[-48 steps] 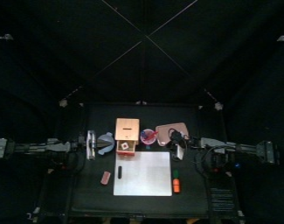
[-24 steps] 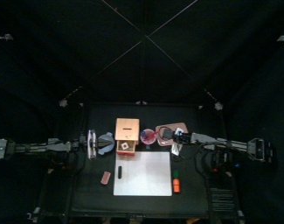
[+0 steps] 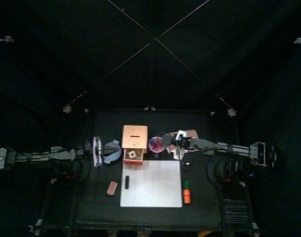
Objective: Place sushi on board then cut the sushi with the knife then place the pieces on the plate
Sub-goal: Place the sushi on the board
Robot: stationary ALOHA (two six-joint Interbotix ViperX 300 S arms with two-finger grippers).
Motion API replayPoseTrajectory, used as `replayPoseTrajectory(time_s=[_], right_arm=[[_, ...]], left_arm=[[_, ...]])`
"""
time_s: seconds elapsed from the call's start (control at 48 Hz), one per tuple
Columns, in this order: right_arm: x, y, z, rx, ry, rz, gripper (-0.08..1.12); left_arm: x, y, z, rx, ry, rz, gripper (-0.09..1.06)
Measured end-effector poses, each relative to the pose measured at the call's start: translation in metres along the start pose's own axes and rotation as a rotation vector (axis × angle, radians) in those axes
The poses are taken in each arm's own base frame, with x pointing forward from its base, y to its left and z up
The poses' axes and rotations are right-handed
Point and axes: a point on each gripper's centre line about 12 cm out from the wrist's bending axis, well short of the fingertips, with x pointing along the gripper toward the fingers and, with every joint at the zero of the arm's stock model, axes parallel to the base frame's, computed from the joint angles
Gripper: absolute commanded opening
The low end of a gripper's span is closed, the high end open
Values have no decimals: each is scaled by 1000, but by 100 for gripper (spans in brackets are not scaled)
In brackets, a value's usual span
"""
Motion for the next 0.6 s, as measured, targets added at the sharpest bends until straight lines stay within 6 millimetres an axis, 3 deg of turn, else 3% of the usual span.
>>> replayPoseTrajectory(time_s=[0.208,0.438,0.604], right_arm=[[35,19,44,-133,8,-35,103],[89,30,75,-305,15,-33,103],[110,32,92,-366,-15,-12,103]], left_arm=[[-3,9,-8,1,22,45,4],[-8,17,-18,3,43,82,4],[-16,17,-19,-1,29,91,4]])
